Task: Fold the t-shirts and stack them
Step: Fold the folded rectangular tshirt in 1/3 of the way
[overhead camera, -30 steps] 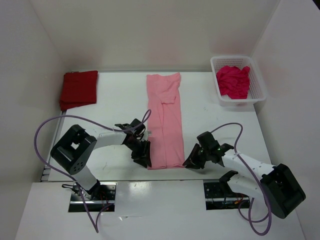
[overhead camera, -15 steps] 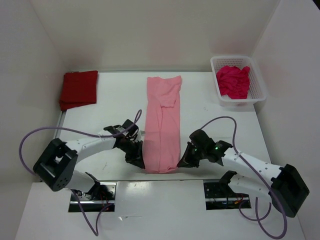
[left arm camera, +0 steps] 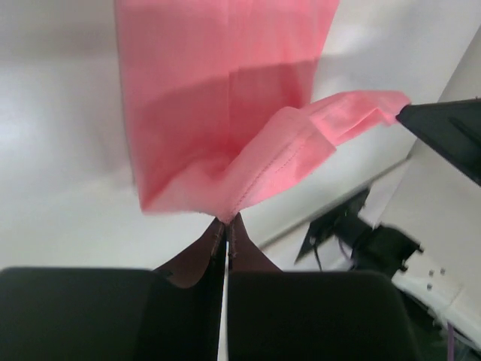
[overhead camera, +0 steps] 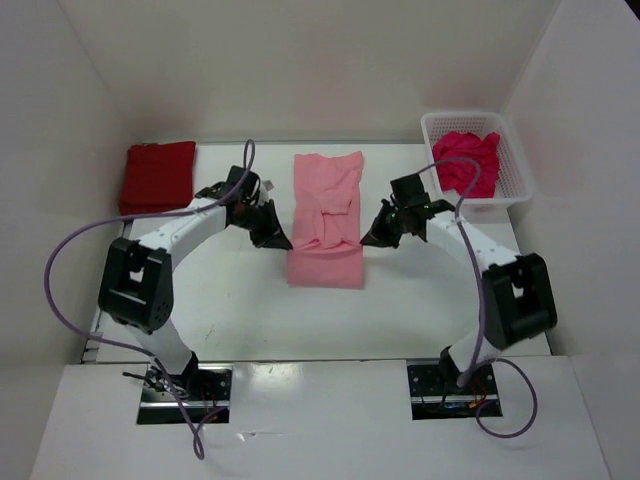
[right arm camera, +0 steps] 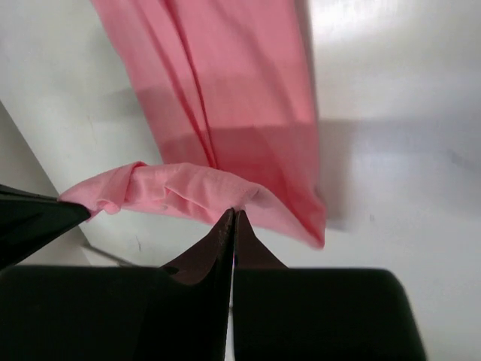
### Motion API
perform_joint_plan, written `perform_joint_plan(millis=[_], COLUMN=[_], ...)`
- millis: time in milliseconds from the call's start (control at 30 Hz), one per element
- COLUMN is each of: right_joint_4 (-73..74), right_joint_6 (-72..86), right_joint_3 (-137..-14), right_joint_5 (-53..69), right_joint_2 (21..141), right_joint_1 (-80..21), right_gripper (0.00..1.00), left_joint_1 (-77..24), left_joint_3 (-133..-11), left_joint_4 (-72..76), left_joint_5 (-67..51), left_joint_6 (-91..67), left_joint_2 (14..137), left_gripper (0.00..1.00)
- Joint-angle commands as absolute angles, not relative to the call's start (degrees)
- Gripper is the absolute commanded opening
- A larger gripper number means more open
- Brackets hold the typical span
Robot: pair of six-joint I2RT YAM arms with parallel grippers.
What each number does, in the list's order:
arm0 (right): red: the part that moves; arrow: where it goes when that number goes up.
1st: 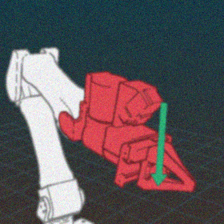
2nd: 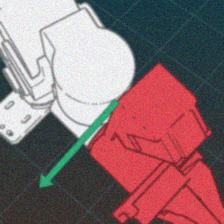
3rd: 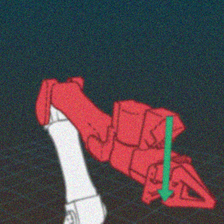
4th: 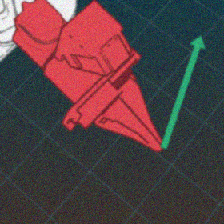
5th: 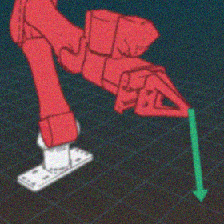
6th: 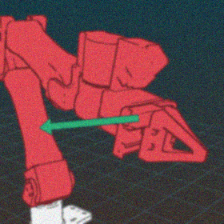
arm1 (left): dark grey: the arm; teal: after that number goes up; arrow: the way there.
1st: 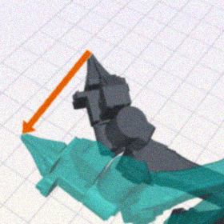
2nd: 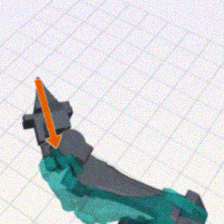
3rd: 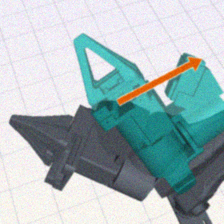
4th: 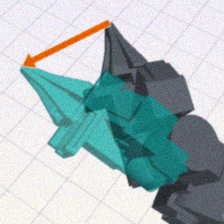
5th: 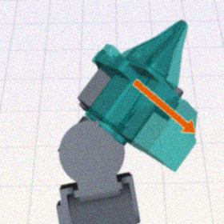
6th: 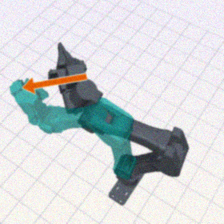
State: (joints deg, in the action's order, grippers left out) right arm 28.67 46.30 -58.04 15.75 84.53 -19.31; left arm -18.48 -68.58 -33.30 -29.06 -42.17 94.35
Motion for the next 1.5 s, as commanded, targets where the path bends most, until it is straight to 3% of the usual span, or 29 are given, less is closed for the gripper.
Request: perform_joint_plan(millis=[0, 333, 433, 467, 567, 600, 667, 700, 800, 867, 933, 967, 1033, 1100, 1467], right_joint_4=[25.32, 23.82, 24.87, 24.87, 23.3, 23.29, 23.99, 24.52, 25.13, 25.14, 24.43, 24.43, 23.82, 23.82, 18.9], right_joint_6=[40.18, 35.07, 34.37, 34.37, 34.37, 34.37, 33.84, 33.84, 33.22, 33.22, 33.22, 33.22, 33.22, 33.22, 34.28], right_joint_3=[-66.6, -82.07, -84.28, -84.29, -84.29, -84.29, -84.29, -84.29, -82.19, -81.04, -80.51, -80.51, -80.51, -82.44, -83.43], right_joint_5=[13.89, 14.5, 12.57, 12.57, 12.57, 13.09, 12.49, 12.48, 11.95, 10.82, 10.81, 11.42, 13.09, 14.67, 16.0], right_joint_2=[91.39, 111.26, 114.69, 114.7, 112.6, 112.07, 110.57, 108.74, 104.87, 103.1, 102.57, 103.09, 106.06, 108.53, 118.3], right_joint_1=[-16.88, -13.01, -13.01, -12.49, -12.48, -12.48, -12.48, -12.48, -13.54, -15.11, -18.01, -19.24, -22.58, -24.16, -24.26], right_gripper=[0.0, 0.01, 0.02, 0.04, 0.1, 0.17, 0.29, 0.4, 0.48, 0.46, 0.28, 0.13, 0.04, 0.01, 0.01], left_joint_1=[-17.23, -14.15, -14.15, -14.15, -14.15, -14.15, -14.15, -14.15, -14.15, -16.25, -18.1, -20.02, -21.18, -21.71, -21.71], left_joint_3=[-76.18, -94.29, -96.76, -97.46, -96.08, -96.06, -94.84, -92.66, -86.07, -77.02, -72.01, -67.89, -65.31, -63.99, -60.91], left_joint_4=[-30.15, -29.36, -27.51, -25.86, -21.2, -21.18, -20.65, -20.65, -18.55, -15.22, -13.11, -12.23, -10.82, -10.81, -13.09], left_joint_5=[-26.73, -20.4, -22.76, -24.33, -25.05, -24.53, -24.52, -24.52, -23.82, -24.87, -25.4, -25.4, -25.4, -25.4, -23.3], left_joint_6=[-41.23, -39.37, -39.98, -39.99, -41.3, -41.31, -41.31, -41.31, -41.31, -43.59, -44.64, -45.69, -46.23, -46.23, -45.53], left_joint_2=[100.44, 120.4, 123.31, 123.31, 119.03, 117.7, 113.67, 112.08, 105.05, 100.65, 99.23, 99.23, 100.71, 102.03, 106.52], left_gripper=[0.0, 0.0, 0.08, 0.17, 0.26, 0.34, 0.4, 0.44, 0.44, 0.42, 0.4, 0.38, 0.37, 0.35, 0.38])
